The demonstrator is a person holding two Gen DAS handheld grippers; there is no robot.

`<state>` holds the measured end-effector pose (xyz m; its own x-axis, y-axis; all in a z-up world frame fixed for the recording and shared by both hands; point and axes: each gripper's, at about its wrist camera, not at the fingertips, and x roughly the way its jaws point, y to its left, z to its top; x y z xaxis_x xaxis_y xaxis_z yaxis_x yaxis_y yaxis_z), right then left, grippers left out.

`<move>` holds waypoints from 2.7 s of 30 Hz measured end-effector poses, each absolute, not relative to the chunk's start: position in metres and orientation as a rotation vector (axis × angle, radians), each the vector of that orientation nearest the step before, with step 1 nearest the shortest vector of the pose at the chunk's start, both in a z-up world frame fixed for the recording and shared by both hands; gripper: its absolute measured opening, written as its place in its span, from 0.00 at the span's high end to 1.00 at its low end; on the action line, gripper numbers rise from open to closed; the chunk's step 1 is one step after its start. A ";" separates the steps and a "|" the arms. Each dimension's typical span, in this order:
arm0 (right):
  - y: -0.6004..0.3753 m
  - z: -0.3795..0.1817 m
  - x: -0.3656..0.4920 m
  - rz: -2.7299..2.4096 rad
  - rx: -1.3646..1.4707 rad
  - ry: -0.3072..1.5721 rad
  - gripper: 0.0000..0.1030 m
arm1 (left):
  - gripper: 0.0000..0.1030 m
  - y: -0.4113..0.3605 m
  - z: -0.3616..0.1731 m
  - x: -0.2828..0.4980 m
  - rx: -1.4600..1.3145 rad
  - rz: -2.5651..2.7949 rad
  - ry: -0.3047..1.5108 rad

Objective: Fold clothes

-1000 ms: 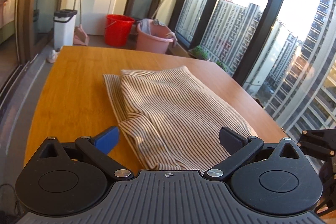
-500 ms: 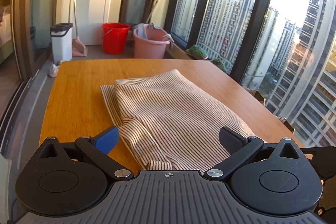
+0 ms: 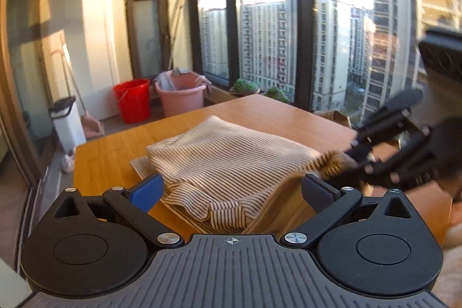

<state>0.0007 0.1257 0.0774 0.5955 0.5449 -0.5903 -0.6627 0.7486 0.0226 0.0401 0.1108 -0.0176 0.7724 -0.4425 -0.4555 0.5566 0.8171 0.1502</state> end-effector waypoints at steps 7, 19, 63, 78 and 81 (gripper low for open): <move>0.105 0.077 0.014 0.739 -0.079 0.654 0.83 | 0.00 0.037 -0.066 0.026 0.768 -0.623 0.299; 0.023 0.109 -0.008 0.511 -0.120 0.434 0.39 | 0.44 0.005 -0.083 0.044 0.714 -0.727 0.265; 0.040 0.087 0.097 0.563 0.259 0.611 0.80 | 0.12 0.143 -0.032 0.149 -0.362 -0.746 0.669; 0.018 0.036 0.070 0.507 0.257 0.645 0.79 | 0.69 0.122 -0.024 0.125 -0.235 -0.729 0.447; 0.021 0.043 0.065 0.505 0.229 0.603 0.79 | 0.71 0.122 -0.020 0.132 -0.214 -0.689 0.424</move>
<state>0.0654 0.0210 0.0435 0.7077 0.5154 -0.4833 -0.3851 0.8549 0.3478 0.1321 0.1224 -0.0200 0.6914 -0.6543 -0.3063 0.5687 0.7544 -0.3277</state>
